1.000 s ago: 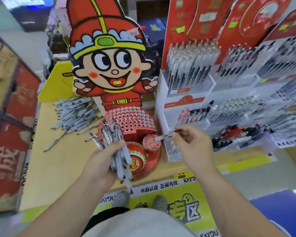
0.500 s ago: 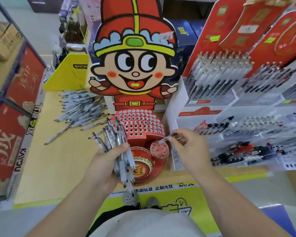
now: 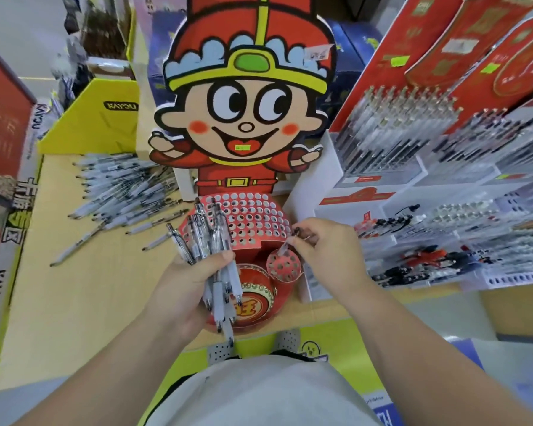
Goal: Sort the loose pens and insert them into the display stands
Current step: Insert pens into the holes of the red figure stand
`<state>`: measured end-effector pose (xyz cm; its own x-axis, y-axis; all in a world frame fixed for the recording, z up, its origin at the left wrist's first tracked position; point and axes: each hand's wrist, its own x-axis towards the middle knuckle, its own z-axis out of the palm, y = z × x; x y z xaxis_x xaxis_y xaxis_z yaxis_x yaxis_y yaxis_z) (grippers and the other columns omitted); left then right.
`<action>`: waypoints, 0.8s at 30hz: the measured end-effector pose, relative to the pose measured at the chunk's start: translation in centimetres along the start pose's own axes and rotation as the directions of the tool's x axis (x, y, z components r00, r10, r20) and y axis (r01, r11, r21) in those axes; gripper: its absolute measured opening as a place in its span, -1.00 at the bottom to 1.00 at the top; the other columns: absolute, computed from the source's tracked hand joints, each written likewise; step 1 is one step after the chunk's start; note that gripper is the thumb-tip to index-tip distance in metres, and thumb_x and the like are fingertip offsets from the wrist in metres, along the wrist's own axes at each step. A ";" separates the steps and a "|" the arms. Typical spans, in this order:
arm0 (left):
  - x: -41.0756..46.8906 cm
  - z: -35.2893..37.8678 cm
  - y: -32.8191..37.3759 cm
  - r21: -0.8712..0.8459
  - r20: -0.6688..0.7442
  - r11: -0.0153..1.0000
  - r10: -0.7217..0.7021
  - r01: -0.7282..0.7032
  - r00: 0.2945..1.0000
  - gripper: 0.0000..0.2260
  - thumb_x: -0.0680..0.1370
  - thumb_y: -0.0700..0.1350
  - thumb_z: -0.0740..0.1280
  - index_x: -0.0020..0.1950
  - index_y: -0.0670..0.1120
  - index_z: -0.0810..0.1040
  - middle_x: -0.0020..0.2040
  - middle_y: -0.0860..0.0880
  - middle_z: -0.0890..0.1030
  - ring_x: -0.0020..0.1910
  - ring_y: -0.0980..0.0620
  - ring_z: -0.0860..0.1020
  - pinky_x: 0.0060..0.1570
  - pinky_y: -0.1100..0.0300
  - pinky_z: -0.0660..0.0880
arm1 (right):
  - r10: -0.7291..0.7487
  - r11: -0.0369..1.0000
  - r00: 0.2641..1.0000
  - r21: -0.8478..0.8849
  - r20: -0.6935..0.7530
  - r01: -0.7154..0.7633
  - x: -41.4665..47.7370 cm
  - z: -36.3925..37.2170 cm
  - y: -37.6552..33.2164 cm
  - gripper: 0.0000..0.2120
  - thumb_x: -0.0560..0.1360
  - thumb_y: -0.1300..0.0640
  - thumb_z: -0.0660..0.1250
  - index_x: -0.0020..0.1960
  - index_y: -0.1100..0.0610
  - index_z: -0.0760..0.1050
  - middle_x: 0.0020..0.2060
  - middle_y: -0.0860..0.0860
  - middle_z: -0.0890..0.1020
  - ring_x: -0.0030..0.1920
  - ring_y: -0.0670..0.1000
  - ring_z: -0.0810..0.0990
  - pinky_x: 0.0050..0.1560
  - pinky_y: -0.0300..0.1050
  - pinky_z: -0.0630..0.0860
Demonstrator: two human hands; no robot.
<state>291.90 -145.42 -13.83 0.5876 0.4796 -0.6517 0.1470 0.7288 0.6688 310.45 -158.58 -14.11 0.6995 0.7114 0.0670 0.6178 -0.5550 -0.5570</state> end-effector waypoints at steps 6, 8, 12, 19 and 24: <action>0.3 0.4 -0.6 -0.056 -0.004 0.998 0.040 -0.040 0.999 -0.81 0.51 -0.20 0.47 0.09 -0.17 0.57 -0.27 -0.11 0.57 -0.28 -0.11 0.57 -0.32 0.04 0.55 | -0.028 0.998 0.996 -0.059 0.087 0.033 0.7 -1.0 0.5 -0.84 0.42 0.02 0.55 -0.02 0.01 0.69 -0.23 -0.09 0.71 -0.23 -0.05 0.66 -0.15 -0.05 0.62; 0.2 0.7 -1.0 -0.076 -0.004 0.996 0.056 -0.056 0.998 -0.81 0.49 -0.20 0.48 0.08 -0.14 0.60 -0.23 -0.10 0.59 -0.22 -0.11 0.57 -0.22 0.02 0.54 | -0.052 0.993 0.991 -0.098 0.121 0.064 1.0 -1.3 0.6 -0.83 0.41 0.00 0.56 -0.02 0.00 0.69 -0.24 -0.09 0.71 -0.22 -0.04 0.66 -0.16 -0.06 0.61; 0.1 1.2 -1.4 -0.087 -0.021 0.994 0.062 -0.064 0.998 -0.79 0.46 -0.17 0.49 0.06 -0.14 0.60 -0.29 -0.08 0.56 -0.32 -0.06 0.54 -0.33 0.04 0.52 | -0.090 0.985 0.985 -0.130 0.146 0.110 1.4 -1.3 0.5 -0.80 0.42 -0.03 0.55 0.01 -0.01 0.69 -0.21 -0.11 0.72 -0.21 -0.09 0.65 -0.17 -0.17 0.56; -0.1 1.2 -1.5 -0.120 -0.055 0.990 0.073 -0.079 0.996 -0.62 0.42 -0.15 0.49 0.18 -0.25 0.56 -0.33 -0.11 0.55 -0.40 -0.07 0.55 -0.44 0.09 0.52 | 0.020 0.987 0.964 -0.156 0.266 0.022 2.0 -0.1 0.7 -0.79 0.43 0.00 0.54 0.04 0.00 0.69 -0.15 -0.05 0.72 -0.12 -0.01 0.66 -0.16 -0.15 0.54; 0.0 0.9 -1.8 -0.105 -0.070 0.990 0.085 -0.092 0.994 -0.43 0.34 -0.11 0.55 0.27 -0.32 0.52 -0.28 -0.11 0.57 -0.36 -0.07 0.56 -0.34 0.01 0.53 | 0.075 0.991 0.966 -0.130 0.247 -0.043 1.9 0.7 1.0 -0.80 0.42 0.01 0.54 0.02 0.03 0.69 -0.18 -0.04 0.72 -0.14 -0.01 0.66 -0.16 -0.14 0.55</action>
<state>292.30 -147.14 -14.70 0.5407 0.5730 -0.6158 0.0075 0.7288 0.6847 312.17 -157.46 -15.11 0.6333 0.7523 -0.1816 0.6284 -0.6368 -0.4467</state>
